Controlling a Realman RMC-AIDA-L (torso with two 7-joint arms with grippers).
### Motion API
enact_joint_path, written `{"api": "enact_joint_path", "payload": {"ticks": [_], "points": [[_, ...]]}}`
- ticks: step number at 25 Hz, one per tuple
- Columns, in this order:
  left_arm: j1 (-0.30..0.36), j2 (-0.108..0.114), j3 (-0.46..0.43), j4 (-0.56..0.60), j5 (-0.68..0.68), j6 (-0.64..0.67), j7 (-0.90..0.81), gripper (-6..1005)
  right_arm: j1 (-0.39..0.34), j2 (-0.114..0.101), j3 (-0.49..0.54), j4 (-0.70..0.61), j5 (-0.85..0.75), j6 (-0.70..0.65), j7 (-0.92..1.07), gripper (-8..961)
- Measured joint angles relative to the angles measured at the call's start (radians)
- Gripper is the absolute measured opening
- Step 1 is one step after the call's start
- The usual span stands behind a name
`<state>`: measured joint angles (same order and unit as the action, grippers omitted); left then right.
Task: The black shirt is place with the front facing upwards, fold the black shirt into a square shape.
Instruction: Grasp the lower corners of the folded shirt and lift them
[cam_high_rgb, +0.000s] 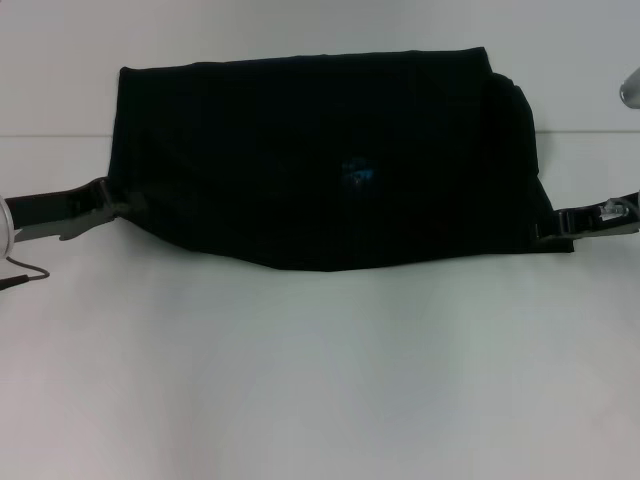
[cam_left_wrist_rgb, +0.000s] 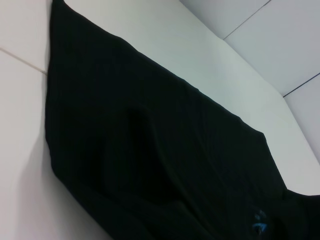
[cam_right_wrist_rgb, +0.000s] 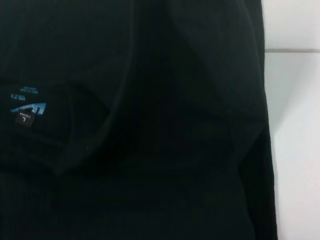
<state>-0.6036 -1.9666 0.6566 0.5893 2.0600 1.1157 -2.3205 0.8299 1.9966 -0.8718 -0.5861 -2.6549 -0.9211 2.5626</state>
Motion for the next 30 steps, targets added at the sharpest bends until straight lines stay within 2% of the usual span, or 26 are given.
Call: {"api": "enact_joint_path", "payload": {"ticks": [1,12,17,25,30], "points": [[0.0,0.0,0.0,0.001,0.0,0.0,0.0,-1,0.004,-0.001,0.0,0.004,-0.004,0.0,0.001,736],[0.0,-0.003,0.0,0.002,0.0,-0.001,0.002,-1,-0.001,-0.006,0.012,-0.007,-0.002,-0.01,0.007,283],[0.001,-0.005,0.0,0.001,0.0,-0.001,0.002,-1,-0.004,-0.011,0.016,-0.008,-0.001,-0.011,0.007,41],[0.001,-0.01,0.0,0.001,0.0,0.0,0.001,0,-0.012,-0.014,0.044,-0.035,0.0,-0.033,0.004,-2],[0.007,-0.012,-0.003,0.015,0.0,0.008,-0.002,0,-0.033,-0.013,0.086,-0.16,0.089,-0.177,-0.027,10]]}}
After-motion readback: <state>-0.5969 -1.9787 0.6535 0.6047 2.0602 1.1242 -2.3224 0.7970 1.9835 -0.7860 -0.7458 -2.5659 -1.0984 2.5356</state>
